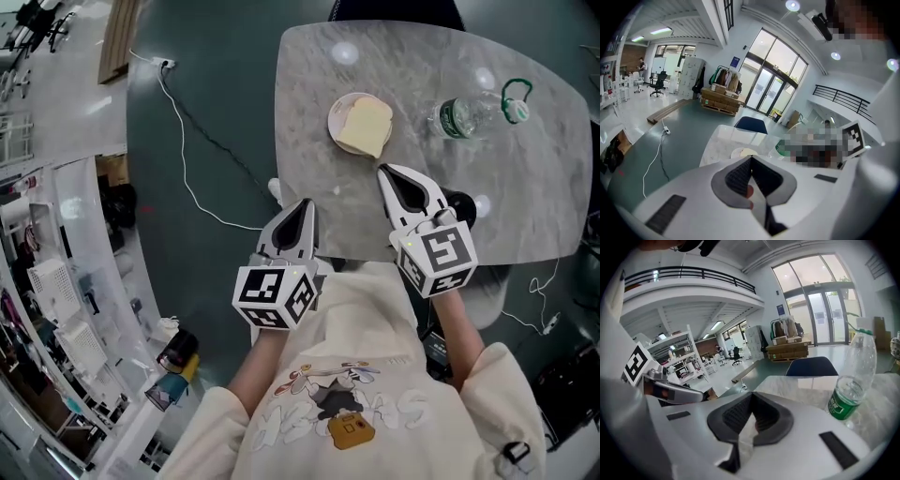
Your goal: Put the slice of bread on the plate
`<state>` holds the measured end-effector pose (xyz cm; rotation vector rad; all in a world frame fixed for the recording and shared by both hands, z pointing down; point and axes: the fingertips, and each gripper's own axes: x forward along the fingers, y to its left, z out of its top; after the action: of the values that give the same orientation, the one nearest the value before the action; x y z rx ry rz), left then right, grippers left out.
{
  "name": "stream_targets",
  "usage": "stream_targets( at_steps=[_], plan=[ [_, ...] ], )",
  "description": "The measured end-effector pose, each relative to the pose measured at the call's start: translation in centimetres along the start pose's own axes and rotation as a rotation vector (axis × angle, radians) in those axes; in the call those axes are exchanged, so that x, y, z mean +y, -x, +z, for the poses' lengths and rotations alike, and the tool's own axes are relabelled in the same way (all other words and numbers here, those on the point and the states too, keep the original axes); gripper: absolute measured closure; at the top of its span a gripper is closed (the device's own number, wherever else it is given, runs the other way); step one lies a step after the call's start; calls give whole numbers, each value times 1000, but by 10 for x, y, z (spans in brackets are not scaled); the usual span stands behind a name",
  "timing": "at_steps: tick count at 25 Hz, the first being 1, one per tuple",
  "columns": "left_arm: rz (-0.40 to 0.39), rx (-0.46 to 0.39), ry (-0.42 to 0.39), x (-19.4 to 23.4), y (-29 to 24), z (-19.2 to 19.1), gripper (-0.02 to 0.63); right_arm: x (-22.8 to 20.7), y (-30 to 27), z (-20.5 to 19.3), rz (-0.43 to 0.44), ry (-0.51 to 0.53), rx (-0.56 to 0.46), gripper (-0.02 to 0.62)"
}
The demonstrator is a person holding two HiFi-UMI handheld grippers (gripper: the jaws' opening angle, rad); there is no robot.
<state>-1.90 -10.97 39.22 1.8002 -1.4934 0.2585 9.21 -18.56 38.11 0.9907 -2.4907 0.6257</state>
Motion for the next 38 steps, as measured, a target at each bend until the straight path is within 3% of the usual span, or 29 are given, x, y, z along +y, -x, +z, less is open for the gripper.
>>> stream_targets(
  at_steps=[6, 13, 19, 28, 35, 38],
  plan=[
    [-38, -65, -30, -17, 24, 19, 597, 20, 28, 14, 69, 14, -13, 589],
    [-114, -83, -59, -25, 49, 23, 597, 36, 59, 26, 35, 22, -30, 590],
    [-170, -90, -73, -13, 87, 27, 597, 86, 59, 39, 24, 18, -74, 590],
    [-161, -125, -7, 43, 155, 10, 597, 176, 55, -11, 13, -14, -21, 591],
    [-207, -76, -22, 68, 198, -34, 597, 227, 72, -31, -39, -142, -78, 591],
    [-237, -64, -32, 74, 212, -45, 597, 257, 76, -36, -54, -133, -91, 591]
  ],
)
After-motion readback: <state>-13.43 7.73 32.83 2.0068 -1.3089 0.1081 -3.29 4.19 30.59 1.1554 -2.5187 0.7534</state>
